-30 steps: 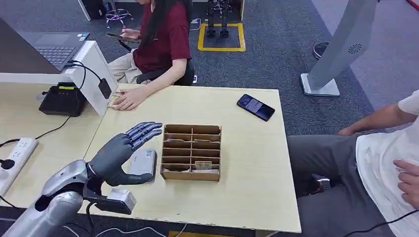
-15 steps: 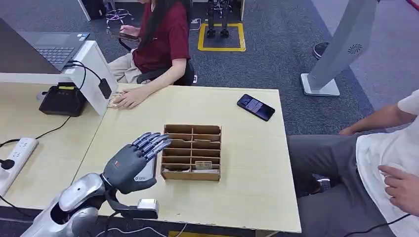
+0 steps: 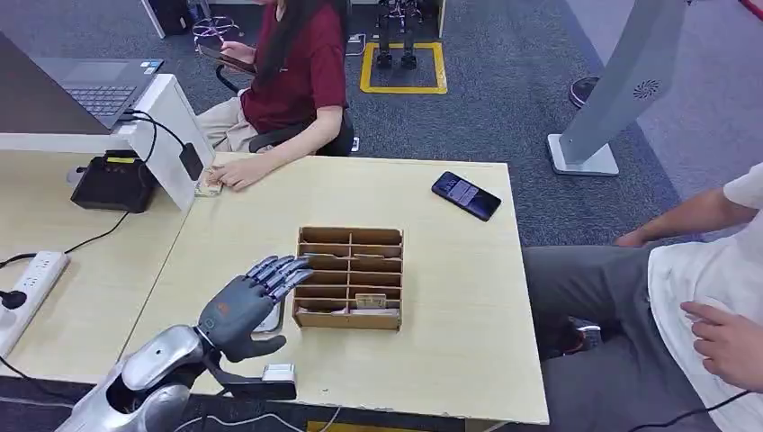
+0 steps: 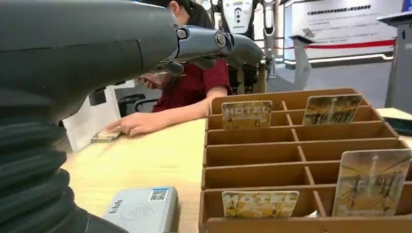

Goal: Pass the card to the sensor for recognition and then transmit it.

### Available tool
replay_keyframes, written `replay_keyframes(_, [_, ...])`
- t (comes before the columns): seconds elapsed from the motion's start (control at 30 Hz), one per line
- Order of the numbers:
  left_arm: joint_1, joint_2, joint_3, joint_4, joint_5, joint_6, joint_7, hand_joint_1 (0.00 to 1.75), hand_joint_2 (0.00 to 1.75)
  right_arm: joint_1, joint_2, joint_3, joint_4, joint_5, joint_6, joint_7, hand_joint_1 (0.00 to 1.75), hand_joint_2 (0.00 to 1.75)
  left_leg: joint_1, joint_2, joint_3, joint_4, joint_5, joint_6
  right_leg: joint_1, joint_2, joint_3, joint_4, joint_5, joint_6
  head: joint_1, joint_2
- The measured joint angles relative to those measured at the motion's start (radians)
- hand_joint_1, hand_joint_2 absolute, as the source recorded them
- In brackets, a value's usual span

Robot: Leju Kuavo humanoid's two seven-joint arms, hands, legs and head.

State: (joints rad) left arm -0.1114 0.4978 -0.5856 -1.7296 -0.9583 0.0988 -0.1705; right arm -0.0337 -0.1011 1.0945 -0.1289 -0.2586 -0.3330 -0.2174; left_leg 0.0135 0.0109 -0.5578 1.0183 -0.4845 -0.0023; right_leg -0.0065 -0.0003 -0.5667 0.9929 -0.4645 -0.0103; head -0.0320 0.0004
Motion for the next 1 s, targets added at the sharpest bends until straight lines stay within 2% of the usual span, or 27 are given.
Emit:
replay_keyframes(0.3, [-0.001,-0.012,-0.011,0.018,0.001,-0.019,0.007,0.0,1.75,-0.001,0.0,0.0,0.0,-0.002,0.0,0.001,0.0,0.0,0.0,0.0,0.0,0.0,0.0,0.0,0.0,0.0,0.0,0.0,0.0,0.0,0.0,0.0])
replay_keyframes(0.67, [-0.022,-0.11,-0.061,0.082,-0.055,-0.034,0.086,0.0,1.75,-0.002,0.007,0.0,0.0,-0.008,0.0,0.003,0.0,0.0,0.0,0.0,0.0,0.0,0.0,0.0,0.0,0.0,0.0,0.0,0.0,0.0,0.0,0.0])
replay_keyframes(1.0, [-0.048,-0.156,-0.071,0.138,-0.023,-0.044,0.09,0.0,1.75,-0.003,0.01,0.0,0.0,-0.006,0.0,0.011,0.0,0.0,0.0,0.0,0.0,0.0,0.0,0.0,0.0,0.0,0.0,0.0,0.0,0.0,0.0,0.0])
